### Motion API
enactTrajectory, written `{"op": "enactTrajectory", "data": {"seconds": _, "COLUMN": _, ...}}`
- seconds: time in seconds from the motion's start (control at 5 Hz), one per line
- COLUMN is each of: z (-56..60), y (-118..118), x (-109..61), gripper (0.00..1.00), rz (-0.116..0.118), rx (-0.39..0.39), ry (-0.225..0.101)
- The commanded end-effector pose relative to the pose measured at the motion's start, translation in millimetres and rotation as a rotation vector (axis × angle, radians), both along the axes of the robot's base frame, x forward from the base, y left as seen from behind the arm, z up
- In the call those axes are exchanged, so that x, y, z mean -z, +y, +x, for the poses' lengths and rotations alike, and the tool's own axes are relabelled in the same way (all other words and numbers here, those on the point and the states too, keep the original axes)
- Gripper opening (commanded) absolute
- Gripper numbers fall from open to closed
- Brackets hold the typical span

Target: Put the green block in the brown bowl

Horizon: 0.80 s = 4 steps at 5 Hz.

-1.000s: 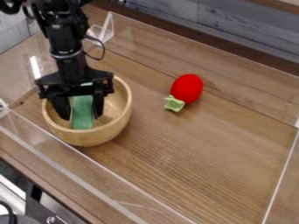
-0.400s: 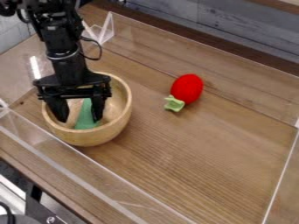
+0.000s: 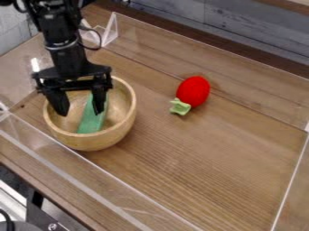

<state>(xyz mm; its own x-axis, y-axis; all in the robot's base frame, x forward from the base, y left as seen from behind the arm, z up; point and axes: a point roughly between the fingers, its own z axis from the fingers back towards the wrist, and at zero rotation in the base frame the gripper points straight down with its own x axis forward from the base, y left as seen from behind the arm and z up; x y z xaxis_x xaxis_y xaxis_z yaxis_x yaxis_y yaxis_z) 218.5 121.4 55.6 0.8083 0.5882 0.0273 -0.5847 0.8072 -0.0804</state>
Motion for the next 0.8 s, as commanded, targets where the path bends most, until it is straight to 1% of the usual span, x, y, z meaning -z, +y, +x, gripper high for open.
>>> {"op": "enactTrajectory", "data": {"seconds": 0.0, "z": 9.1, "y": 8, "x": -3.1, "gripper": 1.00, "rz": 0.019, "rx": 0.051, "ry": -0.030}}
{"op": "enactTrajectory", "data": {"seconds": 0.2, "z": 11.3, "y": 10, "x": 0.2, "gripper": 1.00, "rz": 0.017, "rx": 0.105, "ry": -0.031}}
{"op": "enactTrajectory", "data": {"seconds": 0.6, "z": 14.1, "y": -4, "x": -21.9, "gripper": 1.00, "rz": 0.009, "rx": 0.052, "ry": -0.033}}
